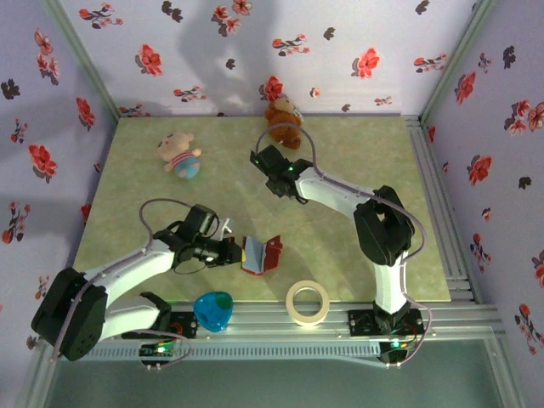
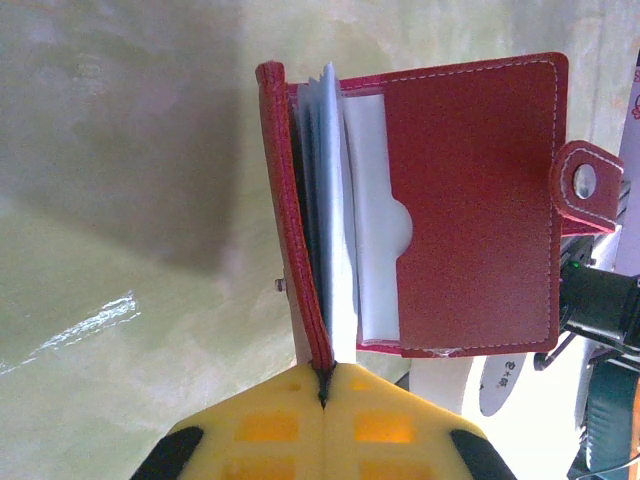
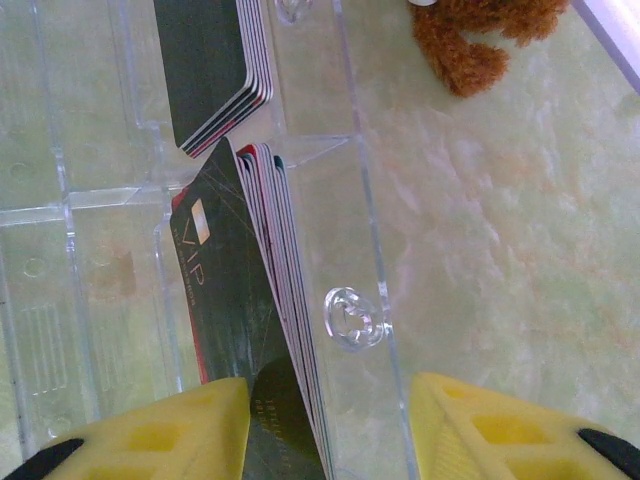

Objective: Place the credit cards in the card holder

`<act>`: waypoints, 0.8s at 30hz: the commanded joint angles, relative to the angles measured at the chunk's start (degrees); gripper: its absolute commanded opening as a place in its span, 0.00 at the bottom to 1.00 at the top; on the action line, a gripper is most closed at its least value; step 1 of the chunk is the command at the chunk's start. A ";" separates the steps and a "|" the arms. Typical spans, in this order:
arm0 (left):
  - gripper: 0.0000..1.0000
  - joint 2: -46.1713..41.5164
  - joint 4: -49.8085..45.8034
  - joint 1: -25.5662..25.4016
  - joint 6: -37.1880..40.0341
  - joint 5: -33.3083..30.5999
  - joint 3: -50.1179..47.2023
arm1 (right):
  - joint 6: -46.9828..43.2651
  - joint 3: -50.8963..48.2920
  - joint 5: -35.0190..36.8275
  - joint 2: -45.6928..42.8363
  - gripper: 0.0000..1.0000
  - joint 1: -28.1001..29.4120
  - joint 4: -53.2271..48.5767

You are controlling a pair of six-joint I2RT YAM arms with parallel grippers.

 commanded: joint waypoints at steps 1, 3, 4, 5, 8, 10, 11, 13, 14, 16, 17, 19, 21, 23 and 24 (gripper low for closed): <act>0.00 0.98 0.31 -0.46 1.36 1.94 -0.13 | -0.77 -0.86 2.48 -2.82 0.44 0.58 1.03; 0.00 1.32 0.51 -0.55 1.10 2.07 -0.12 | -0.79 -0.97 2.70 -2.86 0.42 0.63 1.12; 0.00 1.31 0.86 -0.64 0.96 2.03 -0.29 | -0.83 -0.85 2.66 -2.79 0.40 0.64 1.05; 0.00 1.34 1.46 -0.71 0.77 2.03 -0.57 | -0.88 -0.81 2.81 -2.77 0.40 0.65 0.97; 0.00 2.18 1.46 -0.73 1.05 2.19 -0.36 | -0.88 -0.94 3.40 -2.80 0.38 0.74 1.12; 0.00 2.48 1.34 -0.88 1.04 2.29 -0.23 | -0.92 -0.88 3.65 -2.80 0.36 0.82 1.21; 0.00 2.51 1.66 -0.95 0.88 2.29 -0.40 | -0.94 -0.69 3.93 -2.76 0.35 0.88 1.21; 0.00 2.77 2.40 -0.99 0.68 2.29 -0.69 | -0.94 -0.49 4.33 -2.58 0.32 0.95 1.03; 0.00 3.10 2.41 -0.99 0.83 2.34 -0.56 | -0.86 -0.52 4.46 -2.58 0.32 0.98 1.03; 0.00 3.68 1.97 -1.16 1.01 2.60 -0.08 | -0.85 -0.56 4.50 -2.60 0.29 1.07 0.95; 0.00 3.79 1.94 -1.33 1.10 2.64 0.01 | -0.85 -0.51 4.51 -2.58 0.29 1.14 0.95; 0.00 3.96 2.45 -1.69 1.03 2.64 -0.07 | -0.89 -0.32 4.75 -2.51 0.25 1.14 0.87; 0.00 4.70 2.64 -1.83 1.09 2.64 0.07 | -0.85 -0.48 4.85 -2.68 0.23 1.29 0.86; 0.00 5.43 2.09 -2.12 1.34 2.66 0.60 | -0.85 -0.68 4.79 -3.01 0.22 1.37 1.03; 0.00 5.55 2.08 -2.37 1.30 2.65 0.69 | -0.86 -0.69 4.59 -3.16 0.21 1.43 1.12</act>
